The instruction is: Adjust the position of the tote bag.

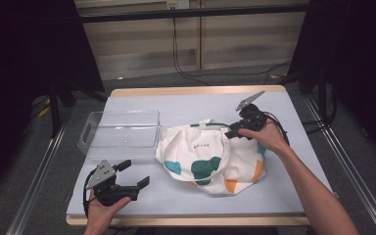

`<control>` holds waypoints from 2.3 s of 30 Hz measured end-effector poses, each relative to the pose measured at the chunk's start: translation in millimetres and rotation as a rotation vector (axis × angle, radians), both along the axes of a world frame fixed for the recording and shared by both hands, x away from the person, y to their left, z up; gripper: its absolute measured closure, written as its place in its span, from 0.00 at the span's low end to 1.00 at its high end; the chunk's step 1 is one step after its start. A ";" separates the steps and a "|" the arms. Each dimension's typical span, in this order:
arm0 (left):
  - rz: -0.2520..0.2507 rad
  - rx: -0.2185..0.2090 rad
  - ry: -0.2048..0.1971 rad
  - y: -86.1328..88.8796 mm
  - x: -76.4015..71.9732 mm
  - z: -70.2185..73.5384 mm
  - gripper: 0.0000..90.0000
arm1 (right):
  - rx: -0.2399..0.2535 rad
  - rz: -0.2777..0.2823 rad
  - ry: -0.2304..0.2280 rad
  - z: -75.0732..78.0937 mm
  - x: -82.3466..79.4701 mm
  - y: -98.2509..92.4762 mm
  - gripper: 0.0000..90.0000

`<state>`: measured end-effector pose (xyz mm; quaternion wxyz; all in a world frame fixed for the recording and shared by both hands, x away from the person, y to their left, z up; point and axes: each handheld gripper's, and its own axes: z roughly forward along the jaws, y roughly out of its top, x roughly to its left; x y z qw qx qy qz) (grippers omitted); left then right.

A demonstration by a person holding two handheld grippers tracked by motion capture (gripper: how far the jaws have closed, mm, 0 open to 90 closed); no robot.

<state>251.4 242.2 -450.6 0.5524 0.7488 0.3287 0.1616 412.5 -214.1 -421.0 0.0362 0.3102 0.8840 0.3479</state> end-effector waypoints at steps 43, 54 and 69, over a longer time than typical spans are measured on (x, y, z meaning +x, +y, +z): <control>0.014 0.051 0.041 -0.6 3.5 -3.3 0.11 | -0.028 0.029 0.145 -14.1 24.6 9.1 0.90; -0.005 0.044 0.042 -0.8 -1.3 -1.3 0.13 | 0.075 0.042 0.060 16.7 7.5 -0.7 0.90; -0.006 0.044 0.061 -0.3 -1.2 -1.0 0.15 | 0.204 0.072 0.009 35.8 -20.9 -5.9 0.90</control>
